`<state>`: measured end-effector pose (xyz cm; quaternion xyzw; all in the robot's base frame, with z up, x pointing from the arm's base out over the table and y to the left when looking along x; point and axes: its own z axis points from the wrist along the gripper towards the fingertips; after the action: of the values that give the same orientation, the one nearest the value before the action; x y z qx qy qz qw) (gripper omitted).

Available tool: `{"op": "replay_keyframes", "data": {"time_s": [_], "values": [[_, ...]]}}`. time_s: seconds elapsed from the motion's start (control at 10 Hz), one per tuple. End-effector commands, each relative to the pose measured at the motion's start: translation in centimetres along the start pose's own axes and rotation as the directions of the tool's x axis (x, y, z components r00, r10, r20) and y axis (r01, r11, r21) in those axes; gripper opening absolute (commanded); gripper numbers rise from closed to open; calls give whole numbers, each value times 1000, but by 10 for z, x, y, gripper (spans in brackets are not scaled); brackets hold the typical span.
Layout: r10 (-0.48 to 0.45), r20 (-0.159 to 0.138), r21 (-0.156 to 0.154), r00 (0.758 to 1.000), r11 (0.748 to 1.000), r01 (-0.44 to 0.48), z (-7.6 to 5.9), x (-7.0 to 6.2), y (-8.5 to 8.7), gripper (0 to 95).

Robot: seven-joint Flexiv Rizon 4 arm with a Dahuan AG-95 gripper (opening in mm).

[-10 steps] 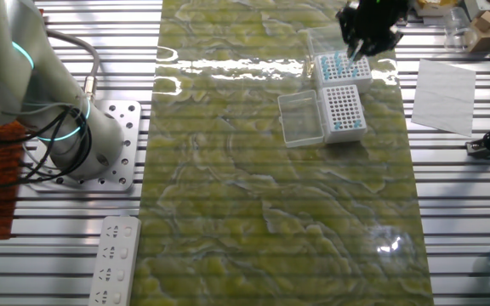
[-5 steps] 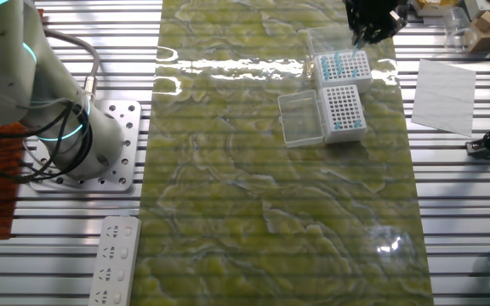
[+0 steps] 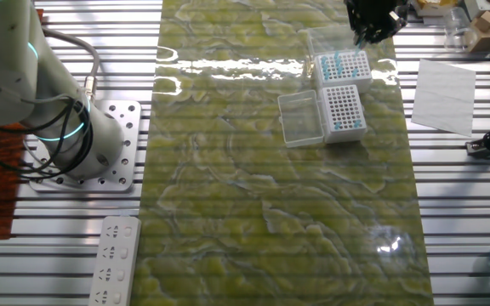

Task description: Transfer all medium pipette tips from one holder to another

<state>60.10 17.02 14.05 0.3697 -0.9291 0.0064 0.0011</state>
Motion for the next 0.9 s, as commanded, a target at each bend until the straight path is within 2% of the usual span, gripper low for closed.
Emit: {"op": "replay_keyframes", "data": {"time_s": [0.1,0.9], "values": [[-4,2,-2,1000,1000,4,3,-2,-2,0],[-21,5,7,1000,1000,21,12,-3,-5,0]]}}
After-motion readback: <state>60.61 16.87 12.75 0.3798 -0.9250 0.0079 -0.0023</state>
